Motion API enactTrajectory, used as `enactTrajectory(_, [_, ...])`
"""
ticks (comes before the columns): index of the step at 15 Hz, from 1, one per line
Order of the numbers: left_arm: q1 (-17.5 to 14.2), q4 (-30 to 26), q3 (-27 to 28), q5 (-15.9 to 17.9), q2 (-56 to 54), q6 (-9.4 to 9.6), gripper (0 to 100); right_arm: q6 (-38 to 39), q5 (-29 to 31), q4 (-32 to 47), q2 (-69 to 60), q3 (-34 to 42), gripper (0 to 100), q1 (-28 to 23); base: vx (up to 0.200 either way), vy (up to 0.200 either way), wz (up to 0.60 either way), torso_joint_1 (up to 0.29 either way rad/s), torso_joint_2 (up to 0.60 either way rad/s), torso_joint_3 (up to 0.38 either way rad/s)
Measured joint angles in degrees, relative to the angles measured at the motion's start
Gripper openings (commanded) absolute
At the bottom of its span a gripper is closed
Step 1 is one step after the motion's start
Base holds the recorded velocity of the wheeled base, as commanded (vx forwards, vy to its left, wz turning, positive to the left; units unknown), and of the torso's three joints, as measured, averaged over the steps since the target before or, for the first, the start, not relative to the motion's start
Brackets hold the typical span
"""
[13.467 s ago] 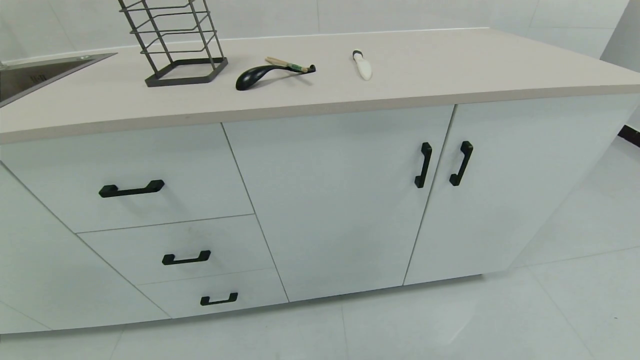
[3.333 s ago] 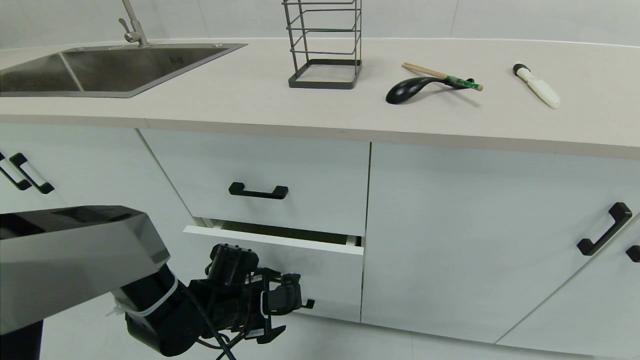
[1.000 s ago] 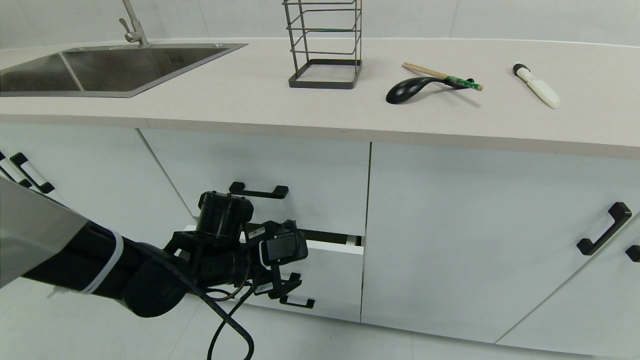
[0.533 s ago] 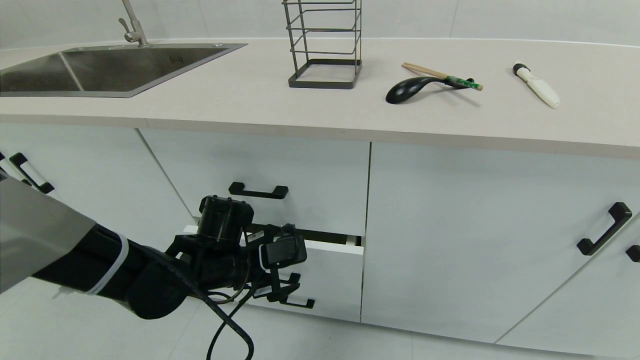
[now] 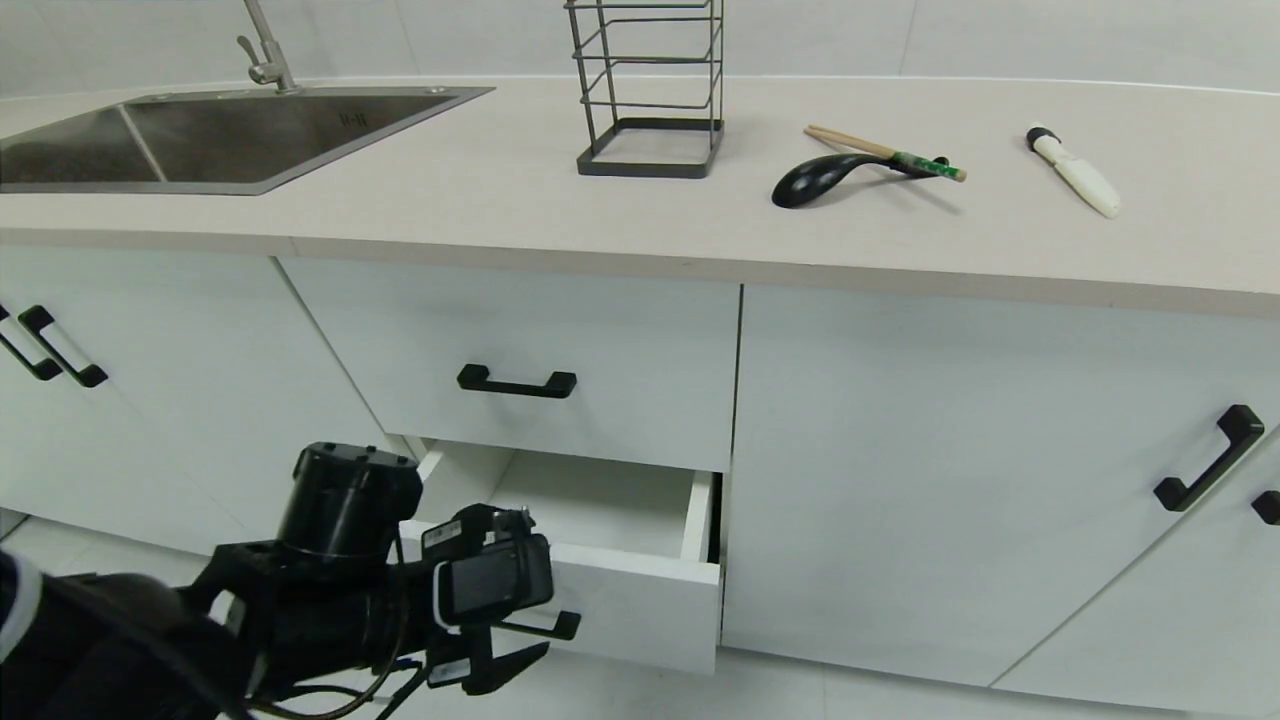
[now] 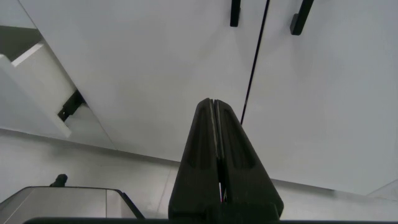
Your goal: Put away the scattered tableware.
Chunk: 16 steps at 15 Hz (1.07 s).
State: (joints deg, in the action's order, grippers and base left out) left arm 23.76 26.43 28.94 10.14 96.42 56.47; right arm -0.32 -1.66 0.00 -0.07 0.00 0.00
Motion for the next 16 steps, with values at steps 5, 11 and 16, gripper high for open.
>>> enactTrajectory(5, [1.0, -11.2, -4.4, 1.9, -11.7, 0.00, 100, 0.0, 0.0, 0.0, 0.0, 0.0, 0, 0.0, 0.000, 0.000, 0.00, 0.000, 0.00, 0.000])
enactTrajectory(11, [2.8, -10.9, 0.3, 2.0, -9.9, 0.29, 100, 0.0, 0.0, 0.0, 0.0, 0.0, 0, 0.0, 0.000, 0.000, 0.00, 0.000, 0.00, 0.000])
enactTrajectory(16, [3.1, -1.8, 0.9, 2.0, -1.9, 0.30, 100, 0.0, 0.0, 0.0, 0.0, 0.0, 0, 0.0, 0.000, 0.000, 0.00, 0.000, 0.00, 0.000])
